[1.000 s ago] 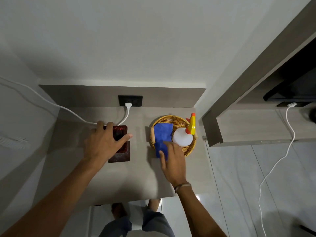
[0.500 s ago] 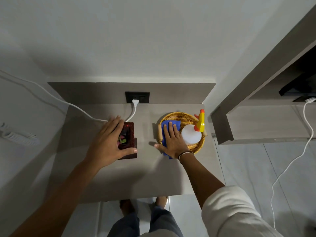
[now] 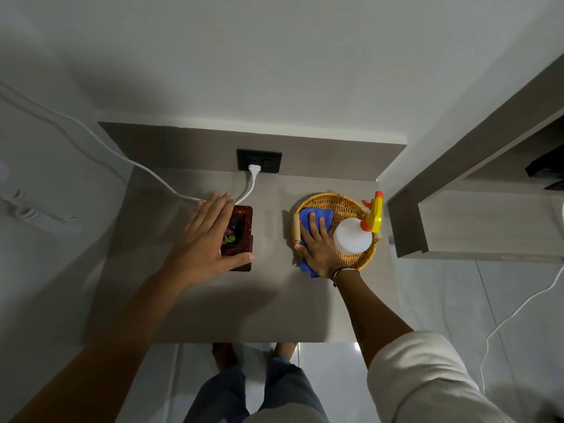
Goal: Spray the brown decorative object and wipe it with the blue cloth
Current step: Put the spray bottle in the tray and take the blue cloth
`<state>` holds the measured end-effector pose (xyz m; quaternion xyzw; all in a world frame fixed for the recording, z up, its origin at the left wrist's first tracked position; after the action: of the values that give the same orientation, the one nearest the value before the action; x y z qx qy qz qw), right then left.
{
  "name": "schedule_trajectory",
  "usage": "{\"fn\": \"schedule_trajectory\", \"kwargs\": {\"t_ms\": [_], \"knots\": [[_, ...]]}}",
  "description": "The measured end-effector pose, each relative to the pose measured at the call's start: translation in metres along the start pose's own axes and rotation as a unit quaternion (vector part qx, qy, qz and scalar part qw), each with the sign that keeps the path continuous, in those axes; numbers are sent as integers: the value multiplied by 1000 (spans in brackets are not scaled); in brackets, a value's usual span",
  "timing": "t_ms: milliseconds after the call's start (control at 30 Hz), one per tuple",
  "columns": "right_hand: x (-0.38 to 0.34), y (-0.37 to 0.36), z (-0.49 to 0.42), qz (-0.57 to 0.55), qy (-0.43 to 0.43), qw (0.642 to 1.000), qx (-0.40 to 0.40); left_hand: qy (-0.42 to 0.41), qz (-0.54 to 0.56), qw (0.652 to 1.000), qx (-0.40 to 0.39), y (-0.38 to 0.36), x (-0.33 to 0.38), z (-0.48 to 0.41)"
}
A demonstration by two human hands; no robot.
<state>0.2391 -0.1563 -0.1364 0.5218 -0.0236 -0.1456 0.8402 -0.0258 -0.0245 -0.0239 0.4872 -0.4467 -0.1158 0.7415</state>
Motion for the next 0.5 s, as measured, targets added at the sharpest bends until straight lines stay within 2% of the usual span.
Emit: {"fn": "schedule_trajectory", "kwargs": {"t_ms": [200, 300, 500], "knots": [[3, -2, -1, -19, 3, 1000, 6, -12, -4, 1000, 13, -4, -2, 1], [2, -7, -2, 32, -14, 999, 14, -16, -9, 1000, 12, -5, -5, 0], [-5, -5, -10, 33, -50, 998, 30, -30, -19, 999, 17, -9, -10, -1]]}}
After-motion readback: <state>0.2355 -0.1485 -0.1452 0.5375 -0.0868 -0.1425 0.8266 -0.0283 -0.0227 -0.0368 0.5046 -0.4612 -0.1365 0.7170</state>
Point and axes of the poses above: each hand's wrist, its own z-axis away from the middle knuckle, its own y-axis out of the back of the hand, x = y × z, the point moved 2 cm from there along -z, towards the middle knuckle, and after that the axes turned 11 degrees about z, right-handed, at the moved point
